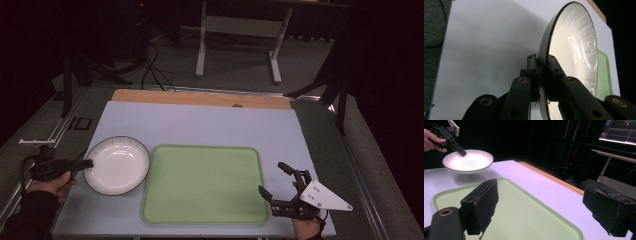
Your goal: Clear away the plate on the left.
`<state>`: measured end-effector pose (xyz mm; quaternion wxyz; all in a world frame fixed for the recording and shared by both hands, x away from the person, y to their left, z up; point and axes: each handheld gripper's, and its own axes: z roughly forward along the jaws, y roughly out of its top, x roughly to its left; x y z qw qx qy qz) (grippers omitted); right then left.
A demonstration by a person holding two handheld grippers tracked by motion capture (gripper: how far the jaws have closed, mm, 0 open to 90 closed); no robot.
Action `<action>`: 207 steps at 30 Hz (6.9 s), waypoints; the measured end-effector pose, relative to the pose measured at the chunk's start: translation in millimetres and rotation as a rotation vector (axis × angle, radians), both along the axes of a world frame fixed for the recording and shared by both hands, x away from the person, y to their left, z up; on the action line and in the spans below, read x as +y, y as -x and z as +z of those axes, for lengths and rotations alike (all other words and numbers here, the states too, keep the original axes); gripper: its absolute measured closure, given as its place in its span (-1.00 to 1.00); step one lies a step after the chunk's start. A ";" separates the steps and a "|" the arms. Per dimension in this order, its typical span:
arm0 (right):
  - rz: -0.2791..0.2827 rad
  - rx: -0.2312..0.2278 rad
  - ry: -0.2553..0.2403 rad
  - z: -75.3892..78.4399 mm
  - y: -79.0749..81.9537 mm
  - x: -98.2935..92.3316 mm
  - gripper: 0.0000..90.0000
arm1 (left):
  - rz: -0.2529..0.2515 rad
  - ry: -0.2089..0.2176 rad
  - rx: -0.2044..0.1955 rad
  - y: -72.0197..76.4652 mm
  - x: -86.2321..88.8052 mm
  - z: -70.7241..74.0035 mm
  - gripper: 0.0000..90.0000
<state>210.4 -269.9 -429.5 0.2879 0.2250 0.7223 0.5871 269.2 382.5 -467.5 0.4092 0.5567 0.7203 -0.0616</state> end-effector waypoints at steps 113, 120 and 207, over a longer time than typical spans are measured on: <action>-0.024 -0.010 -0.008 1.0 -0.9 -1.8 -0.70 | -0.391 -0.022 0.056 -79.2 -252.1 -51.3 0.88; -0.018 -0.003 -0.004 0.3 -1.3 -0.8 -0.70 | -0.393 -0.056 0.051 -78.9 -254.2 -54.2 0.89; -0.051 0.002 0.023 -0.9 2.9 -2.4 -0.70 | -0.625 -0.263 -0.675 53.6 -135.3 19.6 -1.00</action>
